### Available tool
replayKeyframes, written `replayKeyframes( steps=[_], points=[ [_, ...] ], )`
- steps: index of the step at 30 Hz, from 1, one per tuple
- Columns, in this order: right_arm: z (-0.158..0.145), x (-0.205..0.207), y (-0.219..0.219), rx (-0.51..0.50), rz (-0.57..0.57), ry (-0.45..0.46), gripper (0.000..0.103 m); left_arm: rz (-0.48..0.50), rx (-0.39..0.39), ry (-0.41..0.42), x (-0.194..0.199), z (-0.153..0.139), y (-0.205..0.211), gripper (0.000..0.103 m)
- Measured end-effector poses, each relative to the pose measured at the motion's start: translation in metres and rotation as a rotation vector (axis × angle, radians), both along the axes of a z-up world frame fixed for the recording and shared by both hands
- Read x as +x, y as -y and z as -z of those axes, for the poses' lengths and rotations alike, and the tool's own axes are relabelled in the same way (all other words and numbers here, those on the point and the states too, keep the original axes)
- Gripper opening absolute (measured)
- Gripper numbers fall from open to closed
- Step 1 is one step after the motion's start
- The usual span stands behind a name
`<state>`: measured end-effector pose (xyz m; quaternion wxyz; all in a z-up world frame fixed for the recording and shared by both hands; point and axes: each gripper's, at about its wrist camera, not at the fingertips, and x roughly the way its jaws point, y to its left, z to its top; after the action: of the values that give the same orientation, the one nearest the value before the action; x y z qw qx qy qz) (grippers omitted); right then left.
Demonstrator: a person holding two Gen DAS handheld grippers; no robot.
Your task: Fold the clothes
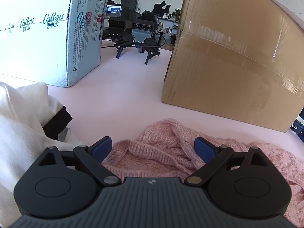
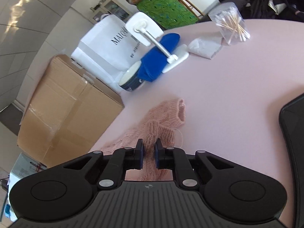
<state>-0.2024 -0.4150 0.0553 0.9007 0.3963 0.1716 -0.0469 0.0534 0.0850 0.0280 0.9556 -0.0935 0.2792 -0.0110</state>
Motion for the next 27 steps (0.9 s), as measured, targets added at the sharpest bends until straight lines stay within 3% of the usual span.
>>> replayKeyframes(
  steps=[3,6,8,11,16,18,20,27],
  points=[
    [-0.013,-0.017,-0.007,-0.086,-0.073,0.085,0.011,0.0,-0.004,-0.003,0.001,0.001,0.0,0.093],
    [-0.009,-0.022,-0.013,-0.173,-0.055,-0.022,0.011,0.0,-0.002,-0.005,0.001,0.001,0.0,0.093],
    [0.007,-0.019,-0.015,-0.228,-0.017,-0.166,0.011,0.0,-0.002,-0.006,0.002,0.001,0.001,0.093],
    [0.026,-0.015,-0.012,-0.265,0.015,-0.303,0.01,0.0,-0.001,-0.007,0.002,0.001,0.0,0.093],
    [0.024,-0.015,-0.012,-0.297,0.015,-0.341,0.011,-0.001,0.002,-0.009,0.002,0.001,0.001,0.093],
    [0.022,-0.016,-0.017,-0.344,0.012,-0.361,0.02,-0.001,0.002,-0.009,0.002,0.002,0.001,0.093],
    [0.019,-0.021,-0.022,-0.397,0.048,-0.367,0.036,0.002,0.002,-0.008,0.002,0.002,-0.001,0.093],
    [0.002,-0.033,-0.025,-0.488,0.155,-0.302,0.036,-0.029,0.028,0.035,-0.002,-0.002,0.003,0.093]
  ],
)
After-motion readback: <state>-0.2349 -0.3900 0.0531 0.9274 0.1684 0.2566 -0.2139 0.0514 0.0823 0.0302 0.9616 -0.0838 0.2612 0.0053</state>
